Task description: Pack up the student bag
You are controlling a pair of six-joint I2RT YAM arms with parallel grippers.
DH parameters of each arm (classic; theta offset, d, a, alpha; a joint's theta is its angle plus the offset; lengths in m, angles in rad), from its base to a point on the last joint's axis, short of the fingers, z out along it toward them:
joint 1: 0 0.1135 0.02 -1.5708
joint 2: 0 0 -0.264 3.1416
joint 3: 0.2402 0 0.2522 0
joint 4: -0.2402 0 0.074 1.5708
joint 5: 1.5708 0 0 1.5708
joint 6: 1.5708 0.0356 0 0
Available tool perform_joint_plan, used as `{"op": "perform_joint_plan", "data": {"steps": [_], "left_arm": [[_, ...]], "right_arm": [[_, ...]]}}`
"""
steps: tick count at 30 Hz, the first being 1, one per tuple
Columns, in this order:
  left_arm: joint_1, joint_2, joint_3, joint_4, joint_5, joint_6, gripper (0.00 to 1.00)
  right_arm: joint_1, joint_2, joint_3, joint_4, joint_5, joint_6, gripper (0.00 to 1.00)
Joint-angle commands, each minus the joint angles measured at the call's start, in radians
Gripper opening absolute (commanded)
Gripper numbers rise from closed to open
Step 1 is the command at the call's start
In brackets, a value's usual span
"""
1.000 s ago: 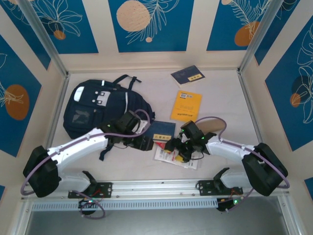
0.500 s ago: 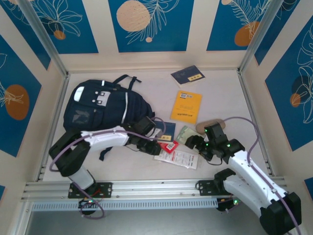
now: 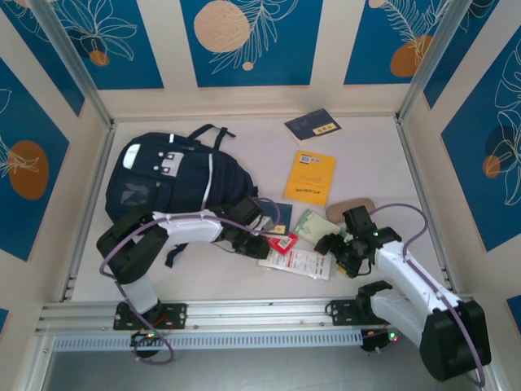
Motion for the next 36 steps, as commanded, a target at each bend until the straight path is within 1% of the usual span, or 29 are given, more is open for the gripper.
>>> {"op": "perform_joint_plan", "data": {"steps": [1,4,7,12,14,16,17,19,25,30,36], "left_arm": [[-0.009,0.033,-0.005,0.016,0.000,0.000,0.17],[-0.009,0.039,-0.005,0.011,0.001,0.001,0.17],[-0.007,0.048,-0.008,0.008,0.013,0.003,0.17],[0.002,0.052,-0.018,0.000,0.019,0.003,0.16],[0.003,0.058,-0.021,0.004,0.027,0.000,0.16],[0.005,0.067,-0.020,0.007,0.033,-0.001,0.15],[0.006,0.071,-0.020,0.008,0.037,0.000,0.15],[0.006,0.079,-0.017,0.009,0.042,0.000,0.15],[0.010,0.091,-0.015,0.015,0.054,0.000,0.14],[0.009,0.093,-0.014,0.015,0.059,0.001,0.13],[0.009,0.084,-0.021,0.020,0.060,-0.006,0.13]], "right_arm": [[0.027,0.048,0.042,-0.051,0.049,-0.004,0.83],[0.044,0.088,0.051,-0.031,0.040,-0.015,0.85],[0.045,0.125,0.047,0.011,0.003,-0.037,0.86],[0.039,0.208,0.067,0.021,0.030,-0.074,0.87],[0.041,0.228,0.062,0.054,-0.019,-0.084,0.88],[0.042,0.250,0.049,0.111,-0.122,-0.106,0.88],[0.044,0.259,0.045,0.134,-0.172,-0.116,0.87],[0.048,0.256,0.039,0.167,-0.231,-0.127,0.85],[0.046,0.112,-0.009,0.263,-0.361,-0.083,0.79],[0.040,-0.022,-0.056,0.317,-0.433,-0.021,0.68],[0.036,-0.199,-0.158,0.454,-0.496,0.133,0.53]]}}
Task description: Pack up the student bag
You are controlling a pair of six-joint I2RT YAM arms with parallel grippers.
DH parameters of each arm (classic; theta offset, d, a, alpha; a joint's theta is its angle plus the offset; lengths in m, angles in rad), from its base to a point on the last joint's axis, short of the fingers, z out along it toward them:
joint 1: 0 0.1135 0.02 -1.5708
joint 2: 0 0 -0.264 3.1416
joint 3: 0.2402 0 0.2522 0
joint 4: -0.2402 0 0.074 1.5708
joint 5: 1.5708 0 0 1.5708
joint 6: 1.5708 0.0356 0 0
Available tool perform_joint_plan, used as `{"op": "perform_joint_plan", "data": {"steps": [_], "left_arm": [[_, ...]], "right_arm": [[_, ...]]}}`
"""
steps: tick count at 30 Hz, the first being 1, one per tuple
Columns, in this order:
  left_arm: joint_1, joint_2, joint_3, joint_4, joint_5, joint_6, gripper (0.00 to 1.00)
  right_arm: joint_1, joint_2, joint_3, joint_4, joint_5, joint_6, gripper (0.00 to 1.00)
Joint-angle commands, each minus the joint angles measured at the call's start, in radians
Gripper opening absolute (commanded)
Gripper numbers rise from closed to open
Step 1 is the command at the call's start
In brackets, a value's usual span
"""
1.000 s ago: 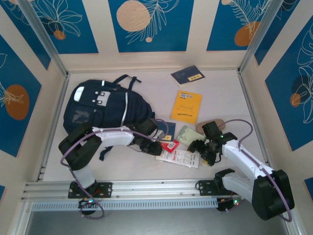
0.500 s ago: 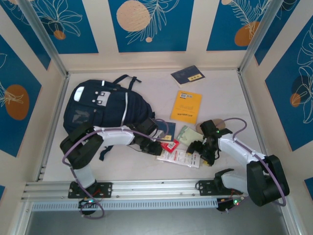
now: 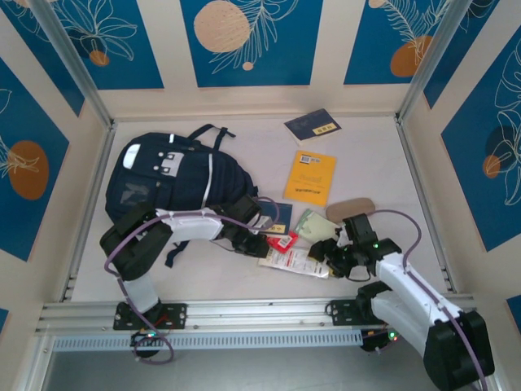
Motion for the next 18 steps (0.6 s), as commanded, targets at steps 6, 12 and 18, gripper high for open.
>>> {"op": "perform_joint_plan", "data": {"steps": [6,12,18], "left_arm": [[-0.017,0.026,-0.032,-0.002,-0.011,-0.008,0.12],[-0.017,0.005,-0.049,-0.006,-0.010,-0.014,0.13],[-0.015,-0.060,-0.047,-0.051,-0.043,-0.018,0.29]], "right_arm": [[-0.007,-0.177,-0.020,0.266,-0.196,0.171,0.44],[-0.007,-0.174,-0.014,0.283,-0.211,0.176,0.28],[-0.011,-0.177,0.059,0.133,-0.155,0.082,0.02]]}}
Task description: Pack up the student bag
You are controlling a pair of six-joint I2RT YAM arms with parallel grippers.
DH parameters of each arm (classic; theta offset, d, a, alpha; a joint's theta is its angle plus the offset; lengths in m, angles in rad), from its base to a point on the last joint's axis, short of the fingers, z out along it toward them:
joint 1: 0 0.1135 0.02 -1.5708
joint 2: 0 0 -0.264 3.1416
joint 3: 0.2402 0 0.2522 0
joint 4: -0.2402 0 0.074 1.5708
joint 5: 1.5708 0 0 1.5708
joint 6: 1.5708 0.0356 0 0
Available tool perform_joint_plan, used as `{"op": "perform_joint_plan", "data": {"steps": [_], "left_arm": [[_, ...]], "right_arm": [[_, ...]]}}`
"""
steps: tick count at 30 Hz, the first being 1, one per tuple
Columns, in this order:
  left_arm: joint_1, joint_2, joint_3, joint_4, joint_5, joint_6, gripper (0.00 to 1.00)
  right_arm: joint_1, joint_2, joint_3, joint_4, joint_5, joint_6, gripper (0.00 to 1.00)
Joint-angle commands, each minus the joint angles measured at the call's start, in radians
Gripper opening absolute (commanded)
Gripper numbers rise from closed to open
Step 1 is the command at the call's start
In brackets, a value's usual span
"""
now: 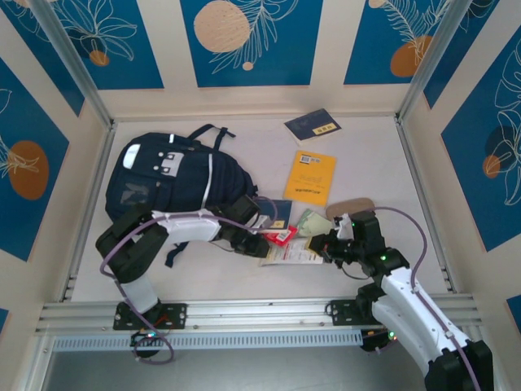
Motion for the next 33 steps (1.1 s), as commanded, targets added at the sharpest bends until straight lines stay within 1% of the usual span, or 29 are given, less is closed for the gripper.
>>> {"op": "perform_joint_plan", "data": {"steps": [1,2,3,7,9,11,13,15,17,19,22,25,26,29,31,33], "left_arm": [[-0.015,-0.044,-0.019,-0.074,-0.030,0.001,0.35],[-0.013,-0.071,-0.012,-0.092,-0.035,0.001,0.42],[-0.011,-0.097,-0.004,-0.115,-0.041,0.001,0.47],[0.001,-0.264,0.089,-0.272,-0.110,0.041,0.61],[0.021,-0.321,0.173,-0.380,-0.165,0.084,0.64],[0.063,-0.345,0.259,-0.480,-0.220,0.134,0.64],[0.128,-0.345,0.331,-0.559,-0.305,0.170,0.65],[0.205,-0.333,0.375,-0.585,-0.330,0.169,0.68],[0.265,-0.305,0.424,-0.608,-0.386,0.155,0.73],[0.298,-0.252,0.486,-0.629,-0.477,0.155,0.78],[0.317,-0.120,0.617,-0.705,-0.650,0.134,0.83],[0.328,0.032,0.749,-0.790,-0.779,0.107,0.85],[0.335,0.079,0.783,-0.801,-0.796,0.106,0.86],[0.353,0.181,0.842,-0.808,-0.792,0.102,0.87],[0.363,0.229,0.872,-0.806,-0.803,0.101,0.88],[0.370,0.274,0.900,-0.809,-0.792,0.103,0.87]], "right_arm": [[-0.002,-0.003,0.086,-0.074,-0.007,-0.060,0.01],[-0.002,-0.002,0.103,-0.102,0.003,-0.078,0.00],[-0.004,-0.001,0.118,-0.134,0.018,-0.095,0.00],[-0.005,0.010,0.186,-0.257,0.082,-0.165,0.00],[-0.005,0.026,0.212,-0.293,0.095,-0.186,0.00],[-0.004,0.044,0.232,-0.306,0.095,-0.206,0.00],[-0.003,0.057,0.250,-0.313,0.103,-0.226,0.00],[-0.003,0.059,0.261,-0.321,0.116,-0.232,0.00],[-0.002,0.059,0.265,-0.307,0.102,-0.229,0.00],[-0.001,0.060,0.267,-0.296,0.093,-0.214,0.00],[0.002,0.065,0.274,-0.275,0.081,-0.200,0.00],[0.006,0.073,0.279,-0.269,0.080,-0.194,0.00],[0.008,0.077,0.280,-0.266,0.081,-0.194,0.00],[0.009,0.082,0.273,-0.254,0.080,-0.192,0.00],[0.010,0.081,0.264,-0.244,0.074,-0.184,0.00],[0.009,0.078,0.254,-0.233,0.066,-0.179,0.00]]}}
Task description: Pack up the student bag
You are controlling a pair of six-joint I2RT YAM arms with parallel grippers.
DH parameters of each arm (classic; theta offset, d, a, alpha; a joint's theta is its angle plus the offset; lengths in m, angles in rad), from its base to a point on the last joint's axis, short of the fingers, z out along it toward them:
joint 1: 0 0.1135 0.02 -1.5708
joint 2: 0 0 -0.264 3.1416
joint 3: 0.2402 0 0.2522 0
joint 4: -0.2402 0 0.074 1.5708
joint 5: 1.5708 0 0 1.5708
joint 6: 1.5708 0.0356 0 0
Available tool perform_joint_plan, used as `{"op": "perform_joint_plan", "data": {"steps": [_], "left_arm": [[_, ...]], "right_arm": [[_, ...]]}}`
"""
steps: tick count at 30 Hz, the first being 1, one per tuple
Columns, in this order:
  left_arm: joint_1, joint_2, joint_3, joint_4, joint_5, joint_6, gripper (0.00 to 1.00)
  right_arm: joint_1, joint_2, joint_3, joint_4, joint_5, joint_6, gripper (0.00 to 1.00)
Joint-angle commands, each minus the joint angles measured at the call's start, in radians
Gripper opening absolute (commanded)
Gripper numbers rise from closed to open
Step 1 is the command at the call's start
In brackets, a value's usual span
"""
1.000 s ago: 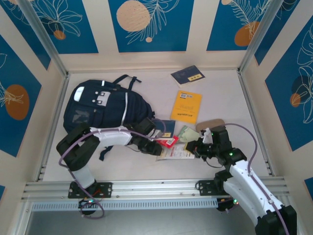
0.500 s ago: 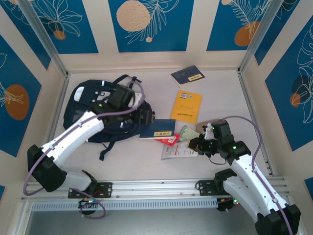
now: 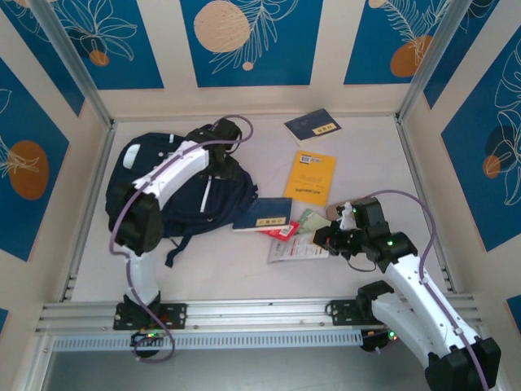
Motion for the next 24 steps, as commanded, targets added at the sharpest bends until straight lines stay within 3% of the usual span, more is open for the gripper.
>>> {"op": "perform_joint_plan", "data": {"steps": [1,8,14,20,24], "left_arm": [[0.023,0.061,0.074,-0.068,-0.041,-0.007,0.86],[0.042,0.160,0.108,-0.062,-0.029,0.009,0.74],[0.060,0.167,0.070,-0.025,0.076,-0.001,0.41],[0.088,0.106,0.035,0.004,0.205,-0.011,0.00],[0.107,0.039,0.029,-0.007,0.218,-0.014,0.00]], "right_arm": [[0.006,-0.005,0.004,0.049,-0.045,0.013,0.00],[0.003,-0.012,-0.017,0.055,-0.049,0.013,0.00],[0.004,-0.041,0.033,-0.020,-0.015,-0.011,0.00],[0.002,-0.062,0.140,-0.156,0.035,-0.046,0.00],[0.002,-0.066,0.188,-0.227,0.097,-0.046,0.00]]}}
